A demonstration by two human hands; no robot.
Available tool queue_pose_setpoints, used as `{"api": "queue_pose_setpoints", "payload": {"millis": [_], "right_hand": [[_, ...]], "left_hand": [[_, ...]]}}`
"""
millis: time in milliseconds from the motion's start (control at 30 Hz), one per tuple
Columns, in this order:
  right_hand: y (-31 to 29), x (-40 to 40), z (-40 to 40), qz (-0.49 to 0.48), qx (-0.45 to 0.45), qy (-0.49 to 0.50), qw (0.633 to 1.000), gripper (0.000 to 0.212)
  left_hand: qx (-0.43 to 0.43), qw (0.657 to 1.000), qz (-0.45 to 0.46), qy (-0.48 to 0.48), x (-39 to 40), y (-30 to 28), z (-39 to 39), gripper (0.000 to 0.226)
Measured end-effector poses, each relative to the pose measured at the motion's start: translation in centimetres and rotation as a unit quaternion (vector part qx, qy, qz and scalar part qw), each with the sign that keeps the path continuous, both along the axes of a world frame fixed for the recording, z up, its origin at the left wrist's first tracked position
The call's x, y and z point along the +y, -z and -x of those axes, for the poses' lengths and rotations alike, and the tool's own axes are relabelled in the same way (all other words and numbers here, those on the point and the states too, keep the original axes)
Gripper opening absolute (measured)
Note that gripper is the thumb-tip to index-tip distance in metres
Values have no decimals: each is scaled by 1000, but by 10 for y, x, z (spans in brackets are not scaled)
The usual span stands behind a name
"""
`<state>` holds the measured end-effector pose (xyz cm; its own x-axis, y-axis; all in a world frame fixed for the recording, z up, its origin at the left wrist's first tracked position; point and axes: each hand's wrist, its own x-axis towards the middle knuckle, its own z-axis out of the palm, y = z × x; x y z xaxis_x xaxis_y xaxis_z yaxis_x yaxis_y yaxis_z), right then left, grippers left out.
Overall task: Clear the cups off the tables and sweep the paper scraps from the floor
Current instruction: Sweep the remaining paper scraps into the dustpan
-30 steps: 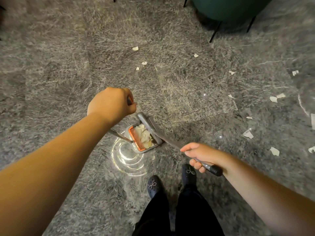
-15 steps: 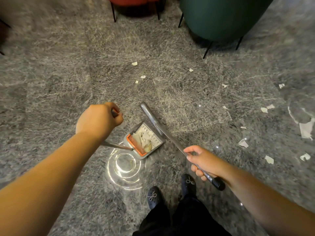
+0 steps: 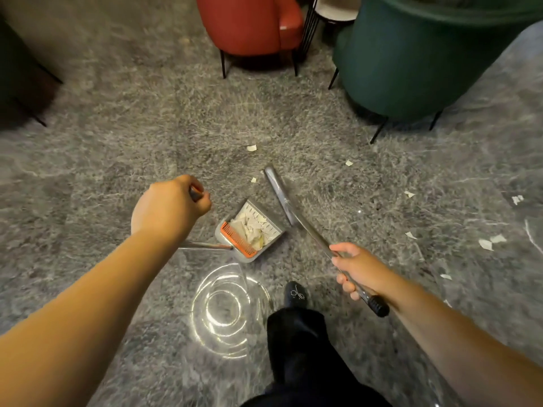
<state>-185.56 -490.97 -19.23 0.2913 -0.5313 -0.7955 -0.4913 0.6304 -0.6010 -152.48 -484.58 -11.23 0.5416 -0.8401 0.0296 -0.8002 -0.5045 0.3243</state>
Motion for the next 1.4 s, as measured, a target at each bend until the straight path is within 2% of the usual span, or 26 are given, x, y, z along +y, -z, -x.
{"api": "queue_pose_setpoints", "payload": {"millis": [300, 533, 967, 1133, 1400], "right_hand": [[-1, -152, -70, -6, 20, -23, 1000, 35], [5, -229, -133, -9, 44, -24, 999, 38], [24, -359, -255, -27, 92, 29, 995, 33], [42, -419, -287, -26, 115, 10, 993, 29], [73, -510, -337, -7, 170, -111, 979, 30]], "left_hand": [[-7, 999, -11, -43, -108, -7, -72, 18], [-6, 999, -29, -37, -172, -1, -145, 17], [11, 995, -75, 57, -303, 34, -263, 14], [18, 995, -91, 40, -347, 47, -284, 16], [16, 995, -96, 15, -396, 54, -293, 14]]}}
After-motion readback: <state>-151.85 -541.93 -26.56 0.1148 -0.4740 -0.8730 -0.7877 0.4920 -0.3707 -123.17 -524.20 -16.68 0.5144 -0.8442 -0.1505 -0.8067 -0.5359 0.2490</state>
